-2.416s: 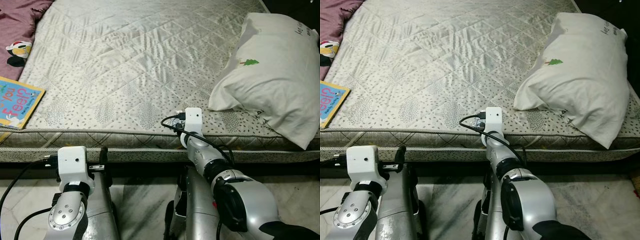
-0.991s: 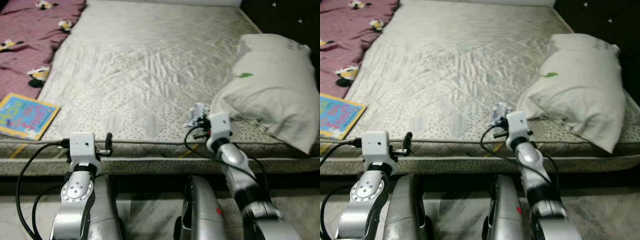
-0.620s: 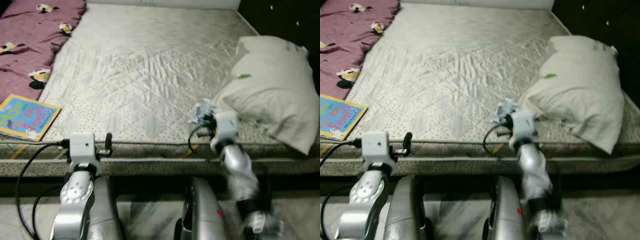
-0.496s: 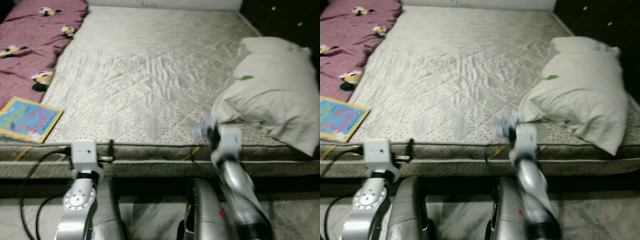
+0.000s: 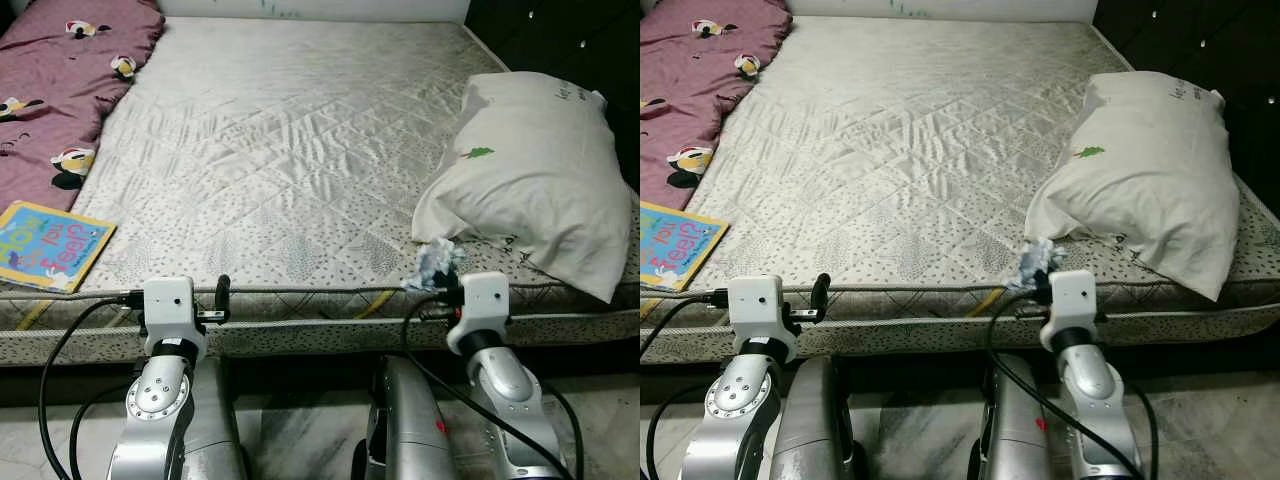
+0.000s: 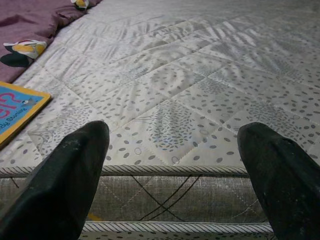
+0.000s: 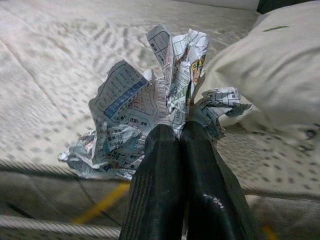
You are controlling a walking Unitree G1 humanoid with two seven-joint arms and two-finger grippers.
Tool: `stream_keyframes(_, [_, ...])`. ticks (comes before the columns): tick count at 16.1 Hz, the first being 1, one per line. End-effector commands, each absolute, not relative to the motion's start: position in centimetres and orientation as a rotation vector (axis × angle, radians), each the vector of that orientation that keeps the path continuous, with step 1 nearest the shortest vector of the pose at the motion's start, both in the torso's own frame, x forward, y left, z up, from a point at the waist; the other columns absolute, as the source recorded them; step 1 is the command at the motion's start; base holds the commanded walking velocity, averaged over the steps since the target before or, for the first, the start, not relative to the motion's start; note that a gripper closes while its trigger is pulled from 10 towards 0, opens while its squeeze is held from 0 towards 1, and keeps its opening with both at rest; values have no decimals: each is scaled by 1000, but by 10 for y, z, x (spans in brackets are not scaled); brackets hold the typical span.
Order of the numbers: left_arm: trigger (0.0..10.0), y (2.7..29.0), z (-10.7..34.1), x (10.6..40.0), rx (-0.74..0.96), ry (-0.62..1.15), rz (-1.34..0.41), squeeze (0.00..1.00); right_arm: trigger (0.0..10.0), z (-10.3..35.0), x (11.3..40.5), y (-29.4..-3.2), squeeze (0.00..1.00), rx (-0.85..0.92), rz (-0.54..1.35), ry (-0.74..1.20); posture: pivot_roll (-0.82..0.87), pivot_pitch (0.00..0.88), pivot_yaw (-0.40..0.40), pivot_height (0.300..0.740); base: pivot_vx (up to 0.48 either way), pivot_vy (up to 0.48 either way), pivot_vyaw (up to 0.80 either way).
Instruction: Clean up the room
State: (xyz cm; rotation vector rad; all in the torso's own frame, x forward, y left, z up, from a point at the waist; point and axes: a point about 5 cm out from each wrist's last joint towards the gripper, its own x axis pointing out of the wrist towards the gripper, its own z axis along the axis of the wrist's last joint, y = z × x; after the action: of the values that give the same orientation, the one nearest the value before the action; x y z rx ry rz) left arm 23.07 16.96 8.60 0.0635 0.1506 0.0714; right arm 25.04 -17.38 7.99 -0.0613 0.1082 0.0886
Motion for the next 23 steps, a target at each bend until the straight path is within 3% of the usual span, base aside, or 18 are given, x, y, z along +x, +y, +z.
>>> stream_keyframes(1, [10000,171,89,232,58,137,67,0,10000,87,251,-170,0,-21,83,94,-4,0,-41,526,0,0,0])
stream_keyframes(5, [10000,172,84,227,16,168,79,0,10000,99,262,-157,0,34,54,53,-3,0,-9,561,0,0,0])
stream_keyframes(23, [10000,163,86,238,40,146,60,0,10000,109,284,-174,0,-25,-57,56,-11,0,-39,682,0,0,0])
